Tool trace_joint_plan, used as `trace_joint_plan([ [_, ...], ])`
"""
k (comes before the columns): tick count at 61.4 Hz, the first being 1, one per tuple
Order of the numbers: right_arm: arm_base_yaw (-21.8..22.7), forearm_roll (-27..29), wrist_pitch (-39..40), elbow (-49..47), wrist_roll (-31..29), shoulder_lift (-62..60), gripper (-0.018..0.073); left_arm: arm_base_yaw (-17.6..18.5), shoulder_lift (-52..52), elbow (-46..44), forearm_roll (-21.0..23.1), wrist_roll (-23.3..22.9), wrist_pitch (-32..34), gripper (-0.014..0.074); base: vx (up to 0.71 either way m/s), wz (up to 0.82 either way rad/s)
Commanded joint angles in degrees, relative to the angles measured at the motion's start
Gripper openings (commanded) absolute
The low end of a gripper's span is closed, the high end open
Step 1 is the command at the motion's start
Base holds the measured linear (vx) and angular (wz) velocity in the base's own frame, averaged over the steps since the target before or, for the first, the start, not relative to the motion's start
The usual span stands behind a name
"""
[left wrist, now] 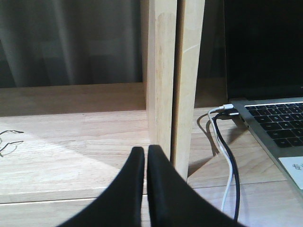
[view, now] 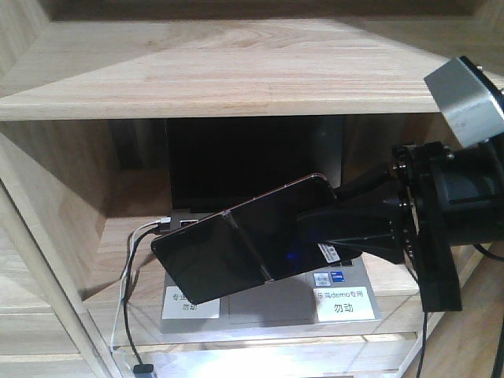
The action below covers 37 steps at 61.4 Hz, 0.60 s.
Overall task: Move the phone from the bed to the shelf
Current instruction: 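Hold the black phone still in the right gripper in front of the laptop, then raise the phone with the right gripper up onto the shelf above the laptop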
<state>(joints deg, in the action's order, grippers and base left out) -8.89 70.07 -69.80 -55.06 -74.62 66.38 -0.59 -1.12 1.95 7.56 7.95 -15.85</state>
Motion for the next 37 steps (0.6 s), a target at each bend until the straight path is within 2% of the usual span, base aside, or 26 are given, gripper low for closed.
trace_joint_plan([
  [1,0.13,5.89,-4.02,-1.53,0.09,-1.21,-0.0001,0.18,-0.30,0.13,0.40,-0.22,4.18,0.0001,0.00,0.00],
  [10,0.13,6.76,-4.01,-1.53,0.61,-1.21,-0.0001,0.18,-0.30,0.13,0.40,-0.22,4.18,0.0001,0.00,0.00],
  [24,0.13,14.07,-4.07,-2.02,0.89,-1.21,-0.0001,0.18,-0.30,0.13,0.40,-0.22,4.18,0.0001,0.00,0.00],
  [37,0.13,14.32,-3.69,-5.97,0.89,-1.21,-0.0001,0.18,-0.30,0.13,0.40,-0.22,4.18,0.0001,0.00,0.00],
])
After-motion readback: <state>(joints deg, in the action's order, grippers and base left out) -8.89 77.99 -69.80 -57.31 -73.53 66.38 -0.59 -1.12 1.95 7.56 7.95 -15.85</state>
